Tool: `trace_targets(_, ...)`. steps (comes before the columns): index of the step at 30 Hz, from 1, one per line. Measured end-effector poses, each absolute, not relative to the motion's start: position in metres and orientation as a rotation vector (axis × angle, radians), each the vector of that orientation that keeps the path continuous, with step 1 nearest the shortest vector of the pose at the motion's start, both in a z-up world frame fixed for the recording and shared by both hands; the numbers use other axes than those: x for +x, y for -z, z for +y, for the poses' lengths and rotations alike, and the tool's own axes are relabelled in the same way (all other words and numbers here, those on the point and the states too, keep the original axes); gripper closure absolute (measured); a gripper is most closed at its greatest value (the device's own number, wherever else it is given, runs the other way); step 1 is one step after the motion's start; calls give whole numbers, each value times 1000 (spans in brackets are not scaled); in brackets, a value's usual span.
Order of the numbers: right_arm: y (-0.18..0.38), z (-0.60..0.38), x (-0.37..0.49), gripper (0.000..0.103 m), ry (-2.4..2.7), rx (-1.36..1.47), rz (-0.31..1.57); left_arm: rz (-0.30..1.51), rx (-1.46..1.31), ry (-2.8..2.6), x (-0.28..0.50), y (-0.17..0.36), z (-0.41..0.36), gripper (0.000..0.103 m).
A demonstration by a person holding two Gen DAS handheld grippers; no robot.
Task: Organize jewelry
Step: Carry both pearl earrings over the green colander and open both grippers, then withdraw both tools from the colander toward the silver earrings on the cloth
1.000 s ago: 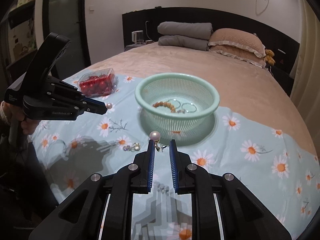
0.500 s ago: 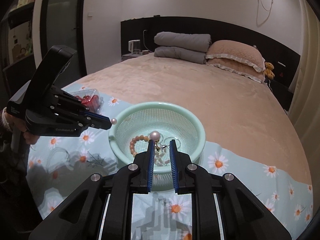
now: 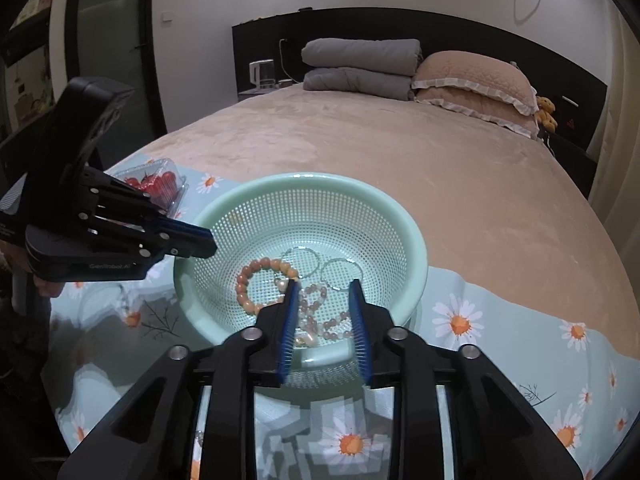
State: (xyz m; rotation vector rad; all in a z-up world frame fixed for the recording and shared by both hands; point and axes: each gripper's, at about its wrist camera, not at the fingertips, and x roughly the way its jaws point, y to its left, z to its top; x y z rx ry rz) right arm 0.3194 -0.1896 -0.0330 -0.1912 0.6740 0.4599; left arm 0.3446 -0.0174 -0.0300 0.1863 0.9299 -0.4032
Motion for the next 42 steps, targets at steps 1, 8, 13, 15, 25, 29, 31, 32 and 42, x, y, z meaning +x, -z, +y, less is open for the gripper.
trace_targets(1, 33, -191, 318, 55, -462, -187, 672, 916, 175, 397, 343, 27, -14, 45)
trace_targets(8, 27, -193, 300, 27, -451, -197, 639, 890, 143, 296, 334, 17, 8, 10)
trace_targets(13, 19, -193, 287, 16, -439, -198, 623, 918, 125, 265, 321, 22, 19, 8)
trace_targets(15, 17, -192, 283, 16, -435, -201, 627, 928, 116, 262, 315, 23, 22, 8)
trace_targets(25, 12, -183, 257, 16, -449, -236, 627, 922, 124, 264, 289, 18, 20, 7)
trace_targets(29, 12, -182, 247, 16, -457, -239, 633, 928, 126, 282, 278, 19, 16, 7)
trace_targets(31, 12, -183, 242, 16, -458, -235, 637, 932, 127, 291, 274, 22, 14, 7)
trace_targets(32, 14, -182, 240, 16, -462, -233, 640, 936, 128, 298, 272, 24, 12, 7)
trace_targets(42, 41, -171, 223, 16, -507, -247, 700, 982, 158, 331, 256, 57, -4, 7)
